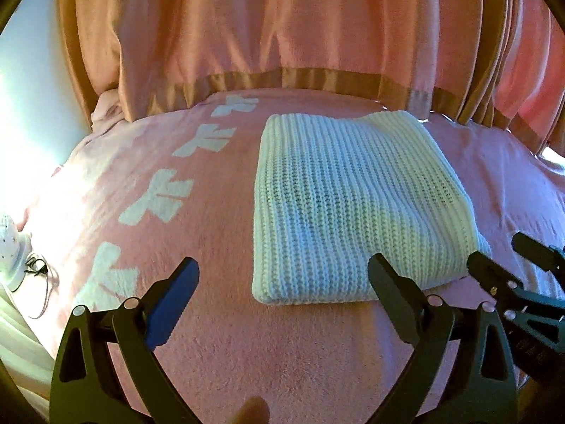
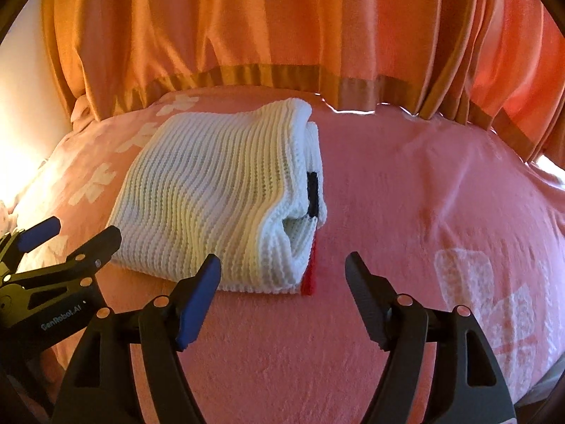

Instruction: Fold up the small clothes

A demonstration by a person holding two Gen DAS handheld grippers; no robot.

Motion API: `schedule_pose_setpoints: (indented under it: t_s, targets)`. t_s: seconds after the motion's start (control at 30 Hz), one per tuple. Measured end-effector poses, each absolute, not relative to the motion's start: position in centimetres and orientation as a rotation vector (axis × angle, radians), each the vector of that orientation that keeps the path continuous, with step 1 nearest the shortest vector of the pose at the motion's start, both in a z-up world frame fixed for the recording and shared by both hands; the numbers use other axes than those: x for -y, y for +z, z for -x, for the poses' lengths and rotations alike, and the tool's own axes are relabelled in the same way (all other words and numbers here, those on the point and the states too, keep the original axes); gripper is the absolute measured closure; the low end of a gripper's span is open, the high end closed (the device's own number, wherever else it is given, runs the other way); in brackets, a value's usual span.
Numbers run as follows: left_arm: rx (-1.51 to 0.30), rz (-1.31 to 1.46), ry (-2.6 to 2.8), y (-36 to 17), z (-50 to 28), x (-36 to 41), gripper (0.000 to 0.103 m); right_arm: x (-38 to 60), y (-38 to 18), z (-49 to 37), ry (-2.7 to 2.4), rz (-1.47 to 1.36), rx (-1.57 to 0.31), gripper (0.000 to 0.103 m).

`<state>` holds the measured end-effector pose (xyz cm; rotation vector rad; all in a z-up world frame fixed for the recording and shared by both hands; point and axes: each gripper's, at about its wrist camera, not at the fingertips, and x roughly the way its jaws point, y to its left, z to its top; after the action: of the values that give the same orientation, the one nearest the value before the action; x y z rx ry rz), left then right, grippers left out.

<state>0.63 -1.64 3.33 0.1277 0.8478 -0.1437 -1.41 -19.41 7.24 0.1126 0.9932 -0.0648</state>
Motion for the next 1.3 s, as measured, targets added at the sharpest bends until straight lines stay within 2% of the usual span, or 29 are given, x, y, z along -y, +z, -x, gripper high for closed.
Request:
schedule_pose_setpoints:
  t_s: [1.13,1.3]
  targets:
    - [-0.832,-0.142,-0.109,3.28,-0.65,2.54,0.009,19.3,6.54,1.07,-0.052,-0.096,-1.019,0.032]
    - [-0.816,-0.142,-0.092,3.5,-0.74,2.3,0.005,19.19,6.56,1.1,-0.051,-0.106,-1.014,0.032]
